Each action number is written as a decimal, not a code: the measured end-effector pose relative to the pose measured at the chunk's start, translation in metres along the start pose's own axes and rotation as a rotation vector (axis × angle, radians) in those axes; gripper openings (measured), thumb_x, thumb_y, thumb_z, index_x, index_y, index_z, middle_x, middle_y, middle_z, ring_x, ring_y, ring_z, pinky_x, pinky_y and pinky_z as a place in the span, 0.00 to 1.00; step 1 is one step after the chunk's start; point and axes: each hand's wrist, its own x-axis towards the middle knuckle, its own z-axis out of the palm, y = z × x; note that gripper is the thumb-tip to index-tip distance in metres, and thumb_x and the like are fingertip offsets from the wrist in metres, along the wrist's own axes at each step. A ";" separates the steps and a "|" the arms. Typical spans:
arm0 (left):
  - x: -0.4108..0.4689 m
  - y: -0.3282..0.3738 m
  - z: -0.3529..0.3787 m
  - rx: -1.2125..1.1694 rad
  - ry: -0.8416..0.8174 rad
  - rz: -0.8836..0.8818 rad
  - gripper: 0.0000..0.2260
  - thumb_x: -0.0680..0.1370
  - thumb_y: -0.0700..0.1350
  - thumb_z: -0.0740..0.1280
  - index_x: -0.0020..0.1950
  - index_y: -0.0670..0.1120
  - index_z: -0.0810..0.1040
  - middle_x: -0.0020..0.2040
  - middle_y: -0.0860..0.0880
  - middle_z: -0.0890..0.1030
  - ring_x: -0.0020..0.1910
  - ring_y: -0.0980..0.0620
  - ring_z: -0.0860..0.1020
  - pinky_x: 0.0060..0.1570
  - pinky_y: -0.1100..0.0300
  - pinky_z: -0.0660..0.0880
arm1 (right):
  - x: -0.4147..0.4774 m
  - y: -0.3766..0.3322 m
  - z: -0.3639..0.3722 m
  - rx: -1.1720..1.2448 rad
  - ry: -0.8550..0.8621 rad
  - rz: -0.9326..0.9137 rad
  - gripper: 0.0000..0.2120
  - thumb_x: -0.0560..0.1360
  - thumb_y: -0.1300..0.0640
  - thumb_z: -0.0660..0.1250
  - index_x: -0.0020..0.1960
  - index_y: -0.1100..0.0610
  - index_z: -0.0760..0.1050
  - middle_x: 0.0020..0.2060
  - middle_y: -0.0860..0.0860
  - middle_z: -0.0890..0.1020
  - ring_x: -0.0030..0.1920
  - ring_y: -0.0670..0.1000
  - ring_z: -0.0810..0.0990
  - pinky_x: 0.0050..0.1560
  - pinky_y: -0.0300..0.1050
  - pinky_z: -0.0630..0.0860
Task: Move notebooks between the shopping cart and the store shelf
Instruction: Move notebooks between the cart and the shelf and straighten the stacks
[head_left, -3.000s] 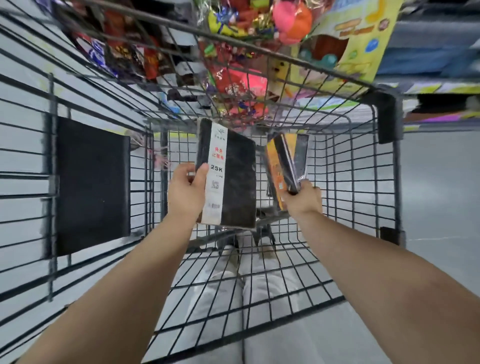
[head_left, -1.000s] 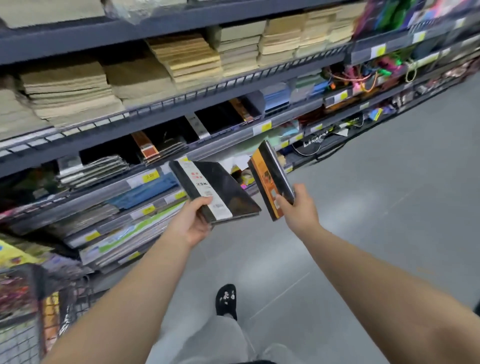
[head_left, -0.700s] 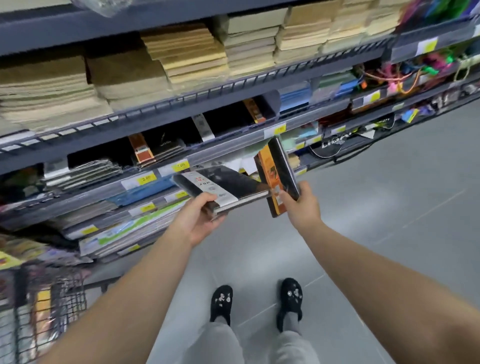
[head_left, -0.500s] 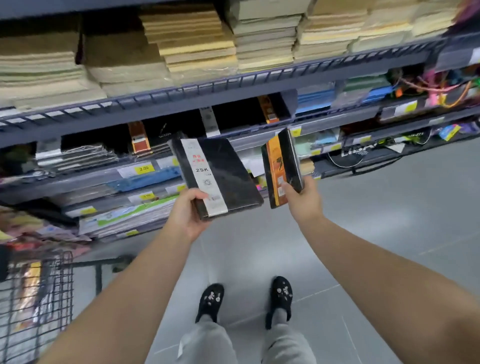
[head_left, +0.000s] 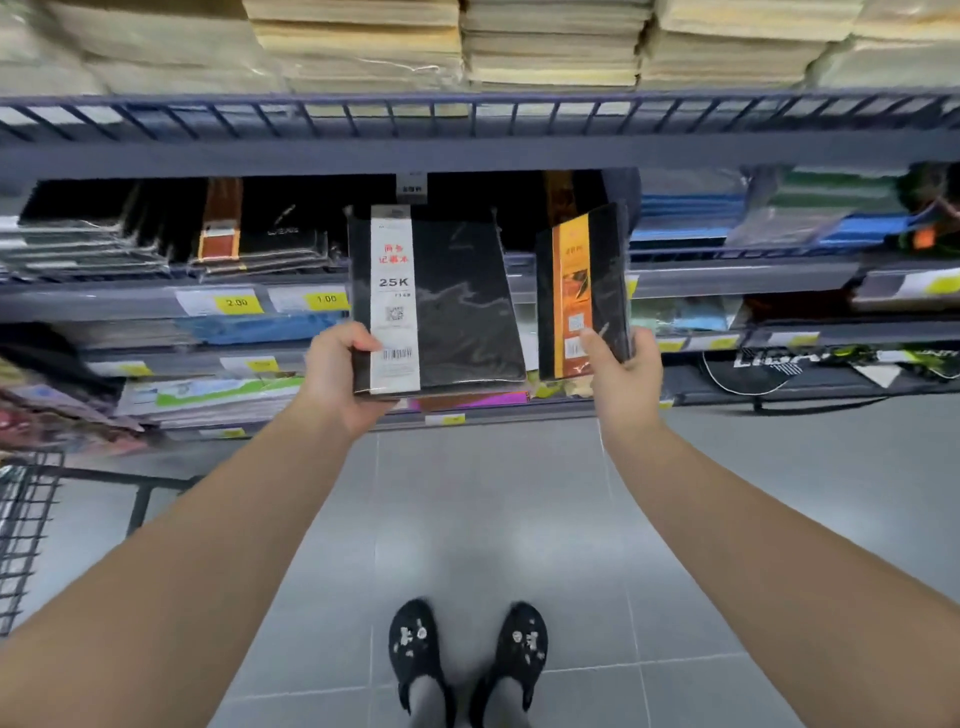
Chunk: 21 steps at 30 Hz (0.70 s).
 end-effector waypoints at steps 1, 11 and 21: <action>0.003 0.001 0.006 0.009 -0.017 0.006 0.17 0.69 0.36 0.53 0.50 0.43 0.77 0.41 0.48 0.84 0.37 0.46 0.82 0.38 0.59 0.77 | 0.005 0.002 0.001 0.014 -0.004 0.008 0.10 0.75 0.56 0.68 0.40 0.51 0.67 0.33 0.46 0.74 0.31 0.42 0.71 0.36 0.36 0.69; 0.061 0.014 0.034 -0.520 0.098 0.064 0.17 0.75 0.47 0.66 0.60 0.40 0.74 0.51 0.42 0.82 0.46 0.42 0.84 0.40 0.51 0.80 | 0.031 -0.002 0.021 -0.007 -0.046 -0.013 0.09 0.75 0.52 0.68 0.52 0.54 0.72 0.42 0.48 0.79 0.41 0.46 0.77 0.43 0.37 0.74; 0.059 -0.012 0.049 0.271 -0.042 0.001 0.18 0.79 0.54 0.64 0.60 0.41 0.75 0.49 0.47 0.84 0.42 0.56 0.83 0.37 0.65 0.80 | 0.031 0.006 0.030 0.073 -0.029 -0.055 0.05 0.75 0.55 0.68 0.47 0.51 0.72 0.41 0.44 0.80 0.43 0.45 0.80 0.45 0.34 0.75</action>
